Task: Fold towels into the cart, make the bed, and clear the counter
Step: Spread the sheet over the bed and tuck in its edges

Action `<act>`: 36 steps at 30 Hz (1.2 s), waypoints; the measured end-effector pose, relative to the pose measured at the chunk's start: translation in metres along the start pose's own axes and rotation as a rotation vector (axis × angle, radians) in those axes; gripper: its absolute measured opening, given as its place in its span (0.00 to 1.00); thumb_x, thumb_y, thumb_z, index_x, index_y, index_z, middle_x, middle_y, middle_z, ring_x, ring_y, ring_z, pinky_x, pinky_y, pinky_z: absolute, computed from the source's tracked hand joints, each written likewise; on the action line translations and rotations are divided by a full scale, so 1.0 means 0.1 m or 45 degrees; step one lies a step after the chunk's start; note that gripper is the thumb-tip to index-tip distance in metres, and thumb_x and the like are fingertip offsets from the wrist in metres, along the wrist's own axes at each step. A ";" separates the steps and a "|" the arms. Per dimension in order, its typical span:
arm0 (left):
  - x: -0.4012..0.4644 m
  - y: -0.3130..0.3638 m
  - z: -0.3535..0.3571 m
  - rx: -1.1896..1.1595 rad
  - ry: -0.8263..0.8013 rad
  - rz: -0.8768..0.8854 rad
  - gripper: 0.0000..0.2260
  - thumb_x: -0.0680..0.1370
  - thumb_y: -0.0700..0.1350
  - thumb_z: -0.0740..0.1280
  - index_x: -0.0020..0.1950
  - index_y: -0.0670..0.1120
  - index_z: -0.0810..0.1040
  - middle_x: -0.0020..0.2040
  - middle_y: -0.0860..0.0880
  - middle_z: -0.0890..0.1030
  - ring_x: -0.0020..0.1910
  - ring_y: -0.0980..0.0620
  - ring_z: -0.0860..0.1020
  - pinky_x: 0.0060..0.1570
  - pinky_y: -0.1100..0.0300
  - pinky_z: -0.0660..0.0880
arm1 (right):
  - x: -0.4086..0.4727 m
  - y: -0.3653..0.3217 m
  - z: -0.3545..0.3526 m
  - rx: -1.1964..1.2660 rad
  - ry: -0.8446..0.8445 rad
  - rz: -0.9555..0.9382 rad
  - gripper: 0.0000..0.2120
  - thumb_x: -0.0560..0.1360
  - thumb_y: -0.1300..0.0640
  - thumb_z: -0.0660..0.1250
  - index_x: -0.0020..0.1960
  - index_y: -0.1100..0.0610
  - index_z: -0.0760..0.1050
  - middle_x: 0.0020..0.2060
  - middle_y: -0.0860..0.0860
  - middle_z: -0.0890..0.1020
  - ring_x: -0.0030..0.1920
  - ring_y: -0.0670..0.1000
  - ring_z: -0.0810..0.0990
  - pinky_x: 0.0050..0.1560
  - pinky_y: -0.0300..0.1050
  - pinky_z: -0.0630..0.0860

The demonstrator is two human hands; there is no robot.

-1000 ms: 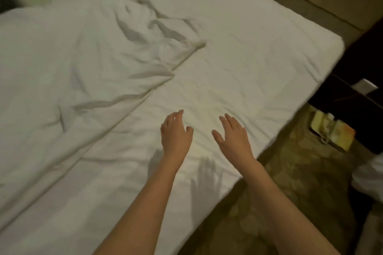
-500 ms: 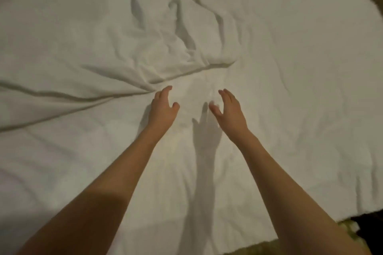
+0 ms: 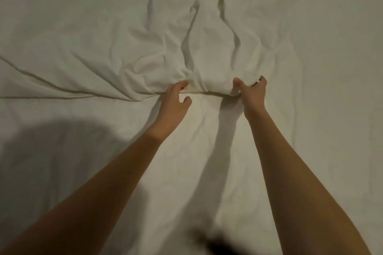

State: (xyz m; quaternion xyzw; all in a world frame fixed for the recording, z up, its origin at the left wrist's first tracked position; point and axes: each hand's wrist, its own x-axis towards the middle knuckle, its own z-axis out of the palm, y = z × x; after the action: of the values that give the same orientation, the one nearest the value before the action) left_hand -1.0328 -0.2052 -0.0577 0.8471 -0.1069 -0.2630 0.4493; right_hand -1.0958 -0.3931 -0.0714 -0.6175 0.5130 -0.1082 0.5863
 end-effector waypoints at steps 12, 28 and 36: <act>0.07 0.30 0.25 -0.503 -0.019 -0.247 0.08 0.77 0.35 0.63 0.55 0.44 0.73 0.47 0.50 0.75 0.46 0.54 0.74 0.44 0.68 0.70 | -0.36 -0.28 -0.41 0.294 -0.022 -0.304 0.10 0.81 0.57 0.59 0.61 0.54 0.70 0.58 0.53 0.78 0.57 0.49 0.79 0.56 0.45 0.78; -0.62 0.45 0.63 -0.079 0.005 -0.249 0.11 0.76 0.36 0.60 0.57 0.43 0.75 0.46 0.47 0.76 0.44 0.49 0.73 0.45 0.59 0.69 | -0.71 0.23 -1.72 -0.227 -0.209 -0.022 0.15 0.70 0.54 0.75 0.53 0.59 0.79 0.47 0.54 0.84 0.48 0.52 0.83 0.45 0.44 0.79; -0.84 0.28 1.16 -0.288 0.152 -0.509 0.05 0.77 0.42 0.60 0.51 0.49 0.74 0.41 0.48 0.77 0.34 0.52 0.74 0.40 0.59 0.69 | -0.62 0.36 -2.25 0.278 -0.324 -0.152 0.06 0.76 0.60 0.66 0.51 0.52 0.78 0.45 0.46 0.83 0.47 0.42 0.82 0.46 0.33 0.76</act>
State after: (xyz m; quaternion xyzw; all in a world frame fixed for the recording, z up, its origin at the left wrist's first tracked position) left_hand -1.1642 -0.2678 -0.0588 0.8098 0.1198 -0.3066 0.4857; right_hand -1.3078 -0.4764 -0.0072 -0.5883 0.3824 -0.1188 0.7025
